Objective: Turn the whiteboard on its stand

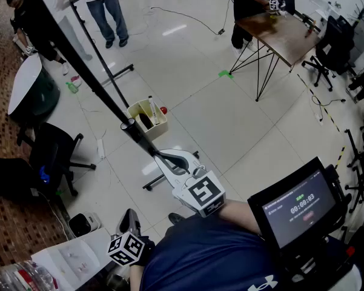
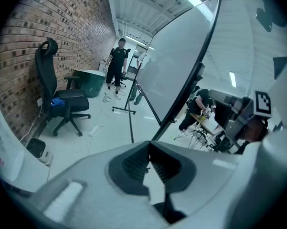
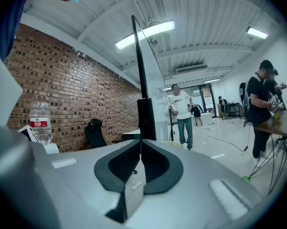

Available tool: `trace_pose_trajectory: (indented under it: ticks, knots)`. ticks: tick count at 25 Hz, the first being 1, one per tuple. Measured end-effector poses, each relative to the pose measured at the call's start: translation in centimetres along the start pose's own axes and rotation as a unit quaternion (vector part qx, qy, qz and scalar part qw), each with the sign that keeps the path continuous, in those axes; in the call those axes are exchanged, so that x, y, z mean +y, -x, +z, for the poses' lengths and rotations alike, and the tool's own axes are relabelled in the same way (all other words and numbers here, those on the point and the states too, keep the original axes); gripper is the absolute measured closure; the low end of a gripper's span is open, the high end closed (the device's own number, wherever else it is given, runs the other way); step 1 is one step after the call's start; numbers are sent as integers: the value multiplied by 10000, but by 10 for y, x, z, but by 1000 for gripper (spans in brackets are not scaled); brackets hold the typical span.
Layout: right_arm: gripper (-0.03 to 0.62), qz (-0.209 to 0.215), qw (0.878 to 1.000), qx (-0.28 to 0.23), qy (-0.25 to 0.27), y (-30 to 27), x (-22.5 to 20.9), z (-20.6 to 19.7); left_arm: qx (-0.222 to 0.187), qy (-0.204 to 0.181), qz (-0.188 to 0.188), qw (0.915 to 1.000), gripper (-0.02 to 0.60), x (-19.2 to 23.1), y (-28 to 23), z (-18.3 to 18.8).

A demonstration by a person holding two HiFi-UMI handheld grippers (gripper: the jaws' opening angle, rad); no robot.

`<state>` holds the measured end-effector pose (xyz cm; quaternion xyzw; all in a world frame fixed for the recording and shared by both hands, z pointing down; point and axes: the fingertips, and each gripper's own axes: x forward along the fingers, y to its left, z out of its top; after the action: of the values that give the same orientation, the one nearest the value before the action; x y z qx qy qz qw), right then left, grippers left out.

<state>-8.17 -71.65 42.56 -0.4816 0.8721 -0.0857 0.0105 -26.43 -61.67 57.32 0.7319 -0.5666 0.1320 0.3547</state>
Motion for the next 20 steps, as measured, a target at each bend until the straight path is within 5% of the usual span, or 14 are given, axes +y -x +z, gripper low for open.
trace_pose_trajectory:
  ticks: [6,20]
  knots:
    - [376,-480,9981,247,295,2,-31,-12,137,21,-225,9996,575,-12,-9,-10]
    - [264,-858,9904,348,1027,-105,-55,-19,-38,301,152,9994,575,19,14,-12]
